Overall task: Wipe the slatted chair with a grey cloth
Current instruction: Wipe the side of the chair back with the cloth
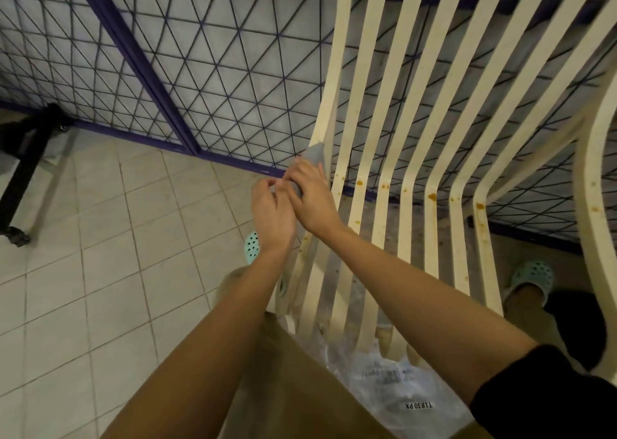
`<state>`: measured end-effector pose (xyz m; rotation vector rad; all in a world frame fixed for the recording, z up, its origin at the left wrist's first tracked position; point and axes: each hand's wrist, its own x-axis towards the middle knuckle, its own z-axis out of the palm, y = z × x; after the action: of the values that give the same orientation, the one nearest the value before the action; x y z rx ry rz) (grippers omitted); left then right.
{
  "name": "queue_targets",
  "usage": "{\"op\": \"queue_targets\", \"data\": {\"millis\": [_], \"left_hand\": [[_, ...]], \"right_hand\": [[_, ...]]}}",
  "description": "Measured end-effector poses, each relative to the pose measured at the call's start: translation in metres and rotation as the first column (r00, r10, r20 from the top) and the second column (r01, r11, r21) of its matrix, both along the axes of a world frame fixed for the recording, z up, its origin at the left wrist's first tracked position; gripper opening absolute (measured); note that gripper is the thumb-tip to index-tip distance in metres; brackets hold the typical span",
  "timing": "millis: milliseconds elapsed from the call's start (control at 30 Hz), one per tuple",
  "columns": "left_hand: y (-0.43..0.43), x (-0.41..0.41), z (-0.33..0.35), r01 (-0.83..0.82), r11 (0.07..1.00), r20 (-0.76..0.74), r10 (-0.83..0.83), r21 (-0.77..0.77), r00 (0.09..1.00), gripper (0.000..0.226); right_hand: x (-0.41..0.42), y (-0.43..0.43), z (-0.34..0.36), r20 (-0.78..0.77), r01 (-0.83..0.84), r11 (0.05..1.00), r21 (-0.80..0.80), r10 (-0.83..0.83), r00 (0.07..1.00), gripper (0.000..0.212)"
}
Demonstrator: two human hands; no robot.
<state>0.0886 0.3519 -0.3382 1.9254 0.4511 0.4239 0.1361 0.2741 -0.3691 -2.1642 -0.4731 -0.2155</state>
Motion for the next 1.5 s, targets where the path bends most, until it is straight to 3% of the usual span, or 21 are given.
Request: {"op": "queue_targets", "data": {"millis": [267, 433, 567, 1100, 1267, 1500], "left_hand": [[0.001, -0.012, 0.003, -0.037, 0.976, -0.036, 0.030, -0.214, 0.999, 0.026], [0.000, -0.016, 0.005, -0.063, 0.959, -0.060, 0.049, -0.275, 0.997, 0.036], [-0.001, -0.015, 0.009, -0.049, 0.967, -0.048, 0.039, -0.251, 0.998, 0.038], [0.000, -0.012, 0.006, -0.026, 0.982, -0.050, 0.017, -0.187, 0.999, 0.040], [-0.003, -0.014, 0.010, -0.014, 0.982, -0.012, 0.012, -0.188, 1.000, 0.038], [-0.003, -0.012, 0.004, 0.043, 0.999, 0.005, -0.043, -0.005, 0.999, 0.040]], "right_hand": [[-0.084, -0.001, -0.002, -0.099, -0.083, 0.986, 0.144, 0.097, 0.990, 0.047], [-0.090, -0.001, -0.002, -0.099, -0.091, 0.985, 0.148, 0.106, 0.989, 0.045], [-0.085, -0.004, -0.003, -0.083, -0.116, 0.989, 0.097, 0.124, 0.989, 0.046], [-0.087, -0.004, -0.005, -0.069, -0.104, 0.985, 0.135, 0.114, 0.991, 0.048], [-0.073, -0.017, -0.008, -0.006, -0.206, 0.979, -0.006, 0.205, 0.979, 0.044], [-0.012, -0.044, -0.004, 0.033, -0.252, 0.944, -0.211, 0.264, 0.964, 0.044]]}}
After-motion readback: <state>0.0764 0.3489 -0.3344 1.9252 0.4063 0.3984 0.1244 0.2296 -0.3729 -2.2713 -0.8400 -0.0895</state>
